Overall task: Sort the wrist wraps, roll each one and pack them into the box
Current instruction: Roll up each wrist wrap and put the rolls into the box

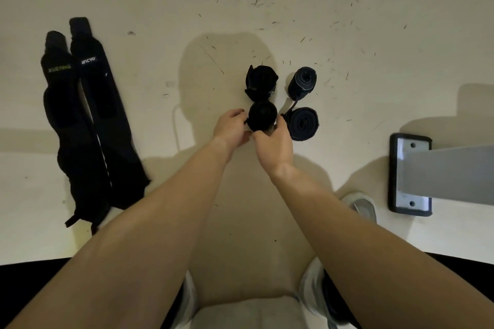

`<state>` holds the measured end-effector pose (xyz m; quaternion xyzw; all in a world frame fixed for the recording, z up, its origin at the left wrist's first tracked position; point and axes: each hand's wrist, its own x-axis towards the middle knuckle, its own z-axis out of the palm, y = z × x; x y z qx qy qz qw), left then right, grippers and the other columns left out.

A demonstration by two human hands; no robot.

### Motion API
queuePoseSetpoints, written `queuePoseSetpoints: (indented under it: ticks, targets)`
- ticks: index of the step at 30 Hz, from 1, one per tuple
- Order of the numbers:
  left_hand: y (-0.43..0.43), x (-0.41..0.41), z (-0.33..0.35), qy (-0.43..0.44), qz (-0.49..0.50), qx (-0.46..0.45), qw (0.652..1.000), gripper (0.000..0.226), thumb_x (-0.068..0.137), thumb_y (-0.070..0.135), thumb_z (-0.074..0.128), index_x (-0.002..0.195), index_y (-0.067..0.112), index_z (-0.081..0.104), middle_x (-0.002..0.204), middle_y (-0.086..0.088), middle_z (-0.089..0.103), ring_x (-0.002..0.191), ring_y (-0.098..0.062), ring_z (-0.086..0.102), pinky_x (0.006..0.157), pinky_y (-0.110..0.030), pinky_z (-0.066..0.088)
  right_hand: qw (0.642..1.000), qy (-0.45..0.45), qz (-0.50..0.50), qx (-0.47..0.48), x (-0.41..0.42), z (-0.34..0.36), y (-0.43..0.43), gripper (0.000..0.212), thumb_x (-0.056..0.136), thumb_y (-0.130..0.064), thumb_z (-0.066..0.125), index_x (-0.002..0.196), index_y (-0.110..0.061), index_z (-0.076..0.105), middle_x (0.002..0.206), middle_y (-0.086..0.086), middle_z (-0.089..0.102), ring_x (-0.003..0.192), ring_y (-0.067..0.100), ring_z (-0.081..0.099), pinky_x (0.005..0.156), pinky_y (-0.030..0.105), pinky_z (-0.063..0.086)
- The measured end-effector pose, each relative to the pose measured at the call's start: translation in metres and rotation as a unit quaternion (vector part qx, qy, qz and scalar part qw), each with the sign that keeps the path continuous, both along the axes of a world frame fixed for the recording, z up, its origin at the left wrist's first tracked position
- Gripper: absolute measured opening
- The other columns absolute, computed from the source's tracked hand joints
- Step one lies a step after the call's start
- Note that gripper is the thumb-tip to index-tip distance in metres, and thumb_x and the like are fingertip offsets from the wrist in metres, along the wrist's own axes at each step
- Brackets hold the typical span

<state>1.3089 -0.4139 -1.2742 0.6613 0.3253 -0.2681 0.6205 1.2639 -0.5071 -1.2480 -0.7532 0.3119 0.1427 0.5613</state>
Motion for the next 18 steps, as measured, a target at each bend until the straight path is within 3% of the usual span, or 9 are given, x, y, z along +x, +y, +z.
queuePoseSetpoints:
  ticks: [3, 6, 10, 14, 18]
  targets:
    - [0.012, -0.009, 0.014, 0.009, -0.025, 0.029, 0.999, 0.040, 0.107, 0.025, 0.050, 0.146, 0.017, 0.054, 0.126, -0.006, 0.060, 0.100, -0.030, 0.068, 0.091, -0.039, 0.057, 1.000, -0.007, -0.008, 0.009, -0.008, 0.015, 0.001, 0.045, 0.087, -0.002, 0.057, 0.131, -0.013, 0.054, 0.115, 0.002, 0.068, 0.110, 0.024, 0.064, 0.090, 0.030, 0.047]
    - [0.030, -0.022, 0.032, 0.007, -0.059, 0.071, 0.996, 0.037, 0.105, 0.027, 0.052, 0.140, 0.014, 0.059, 0.120, -0.005, 0.063, 0.103, -0.030, 0.069, 0.093, -0.042, 0.057, 1.000, -0.001, 0.003, 0.019, -0.016, 0.032, 0.007, 0.052, 0.091, -0.003, 0.057, 0.141, -0.011, 0.048, 0.120, 0.000, 0.056, 0.118, 0.019, 0.057, 0.092, 0.025, 0.040]
    - [0.063, -0.045, 0.050, -0.017, -0.116, 0.162, 0.980, 0.031, 0.103, 0.025, 0.054, 0.127, 0.010, 0.067, 0.111, -0.011, 0.069, 0.108, -0.036, 0.069, 0.098, -0.046, 0.056, 0.996, 0.028, 0.083, -0.008, -0.024, 0.044, 0.027, 0.053, 0.093, -0.017, 0.060, 0.144, -0.014, 0.047, 0.135, 0.008, 0.054, 0.117, 0.021, 0.056, 0.094, 0.030, 0.043]
    - [0.105, -0.068, 0.060, -0.006, -0.145, 0.235, 0.961, 0.030, 0.103, 0.023, 0.053, 0.126, 0.011, 0.069, 0.129, -0.011, 0.069, 0.119, -0.032, 0.063, 0.102, -0.036, 0.049, 0.987, 0.048, 0.152, 0.017, -0.027, 0.055, 0.059, 0.043, 0.096, -0.019, 0.060, 0.138, -0.013, 0.053, 0.129, 0.003, 0.057, 0.106, 0.018, 0.053, 0.090, 0.030, 0.042]
    - [0.150, -0.082, 0.058, 0.022, -0.081, 0.306, 0.948, 0.035, 0.100, 0.023, 0.052, 0.132, 0.017, 0.067, 0.133, -0.008, 0.067, 0.118, -0.031, 0.062, 0.087, -0.031, 0.045, 0.979, 0.058, 0.194, 0.034, -0.026, 0.054, 0.100, 0.038, 0.094, -0.019, 0.061, 0.131, -0.013, 0.057, 0.126, 0.007, 0.062, 0.111, 0.027, 0.061, 0.100, 0.044, 0.051]
